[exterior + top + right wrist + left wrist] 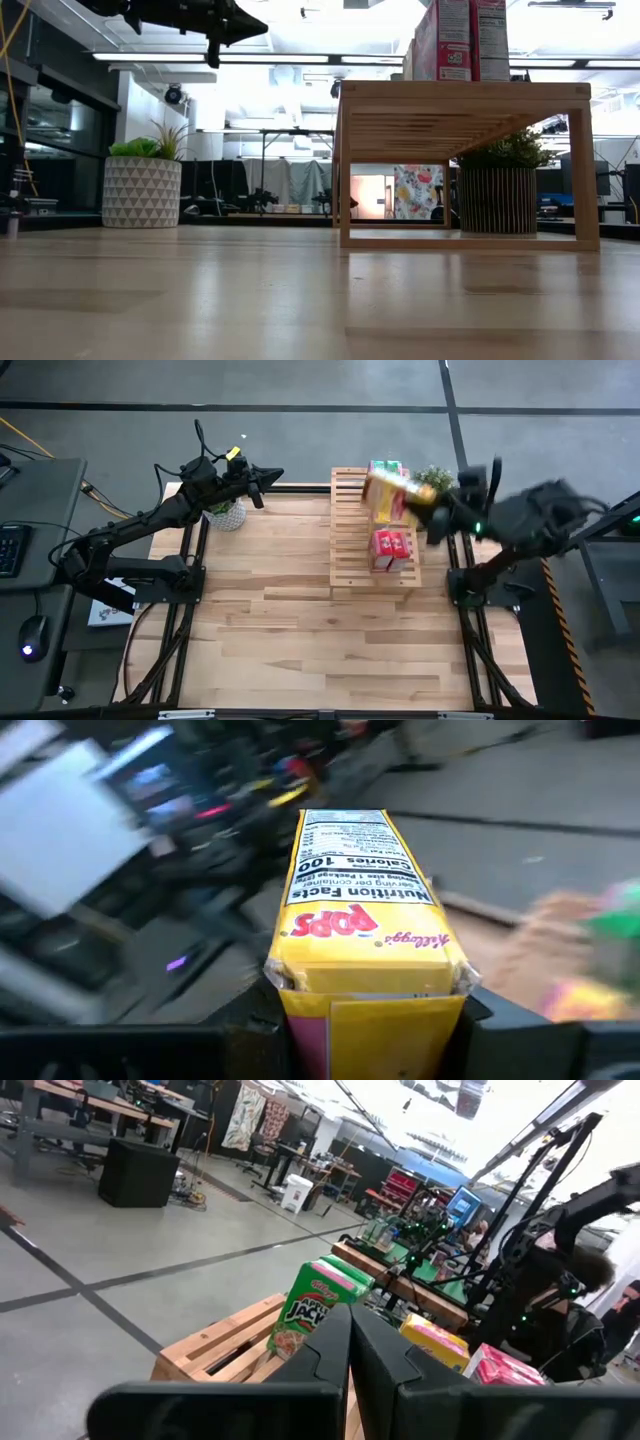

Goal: Stack cereal on shelf
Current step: Put the yellow cereal box on the shelf

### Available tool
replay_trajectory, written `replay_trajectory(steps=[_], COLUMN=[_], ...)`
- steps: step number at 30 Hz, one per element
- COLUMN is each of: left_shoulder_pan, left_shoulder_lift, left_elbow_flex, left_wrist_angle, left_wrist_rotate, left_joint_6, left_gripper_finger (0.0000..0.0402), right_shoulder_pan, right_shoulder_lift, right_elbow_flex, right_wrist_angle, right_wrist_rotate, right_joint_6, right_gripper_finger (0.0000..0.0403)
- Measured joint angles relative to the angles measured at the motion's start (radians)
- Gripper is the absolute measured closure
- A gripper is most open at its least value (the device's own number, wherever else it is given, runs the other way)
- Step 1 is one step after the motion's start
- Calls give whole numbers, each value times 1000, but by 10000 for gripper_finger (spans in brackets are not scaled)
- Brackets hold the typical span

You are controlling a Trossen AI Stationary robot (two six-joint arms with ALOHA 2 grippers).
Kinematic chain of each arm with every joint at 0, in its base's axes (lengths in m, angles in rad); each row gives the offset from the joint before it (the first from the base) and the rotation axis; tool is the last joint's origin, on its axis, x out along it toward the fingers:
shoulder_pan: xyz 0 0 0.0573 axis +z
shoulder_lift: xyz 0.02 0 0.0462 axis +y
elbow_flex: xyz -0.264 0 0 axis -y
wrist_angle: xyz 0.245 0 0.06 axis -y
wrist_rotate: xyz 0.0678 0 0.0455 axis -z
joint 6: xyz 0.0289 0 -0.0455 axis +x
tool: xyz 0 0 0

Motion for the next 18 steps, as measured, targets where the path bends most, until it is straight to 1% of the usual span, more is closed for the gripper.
replay_trajectory(steps=[2,4,5,7,10,11,13,16,18], left_shoulder_pan=[0,0,0,-1,-1,0,0,0,-2], left_shoulder_lift=[0,0,0,0,0,0,0,0,0], left_elbow_flex=[0,0,0,0,0,0,0,0,0], left_wrist_angle=[0,0,-1,-1,-1,-1,0,1,0], left_wrist_rotate=[0,0,0,0,0,0,0,0,0], left_joint_6=[0,0,0,-1,-22,-26,-26,-26,-26], left_gripper_finger=[401,401,402,401,401,401,401,402,401], right_shoulder_pan=[-71,-134,-160,-218,-286,-299,-319,-331,-347], right_shoulder_lift=[3,-19,-29,-48,-96,-105,-115,-140,-148], right_elbow_flex=[49,30,17,-1,-62,-68,-69,-100,-117], right_wrist_angle=[-96,-168,-213,-298,-261,-252,-296,-285,-279], right_wrist_rotate=[-1,-8,-23,-102,-247,-276,-302,-358,-361], right_joint_6=[14,69,104,189,176,195,235,205,223], right_gripper_finger=[279,279,279,279,279,279,279,279,279])
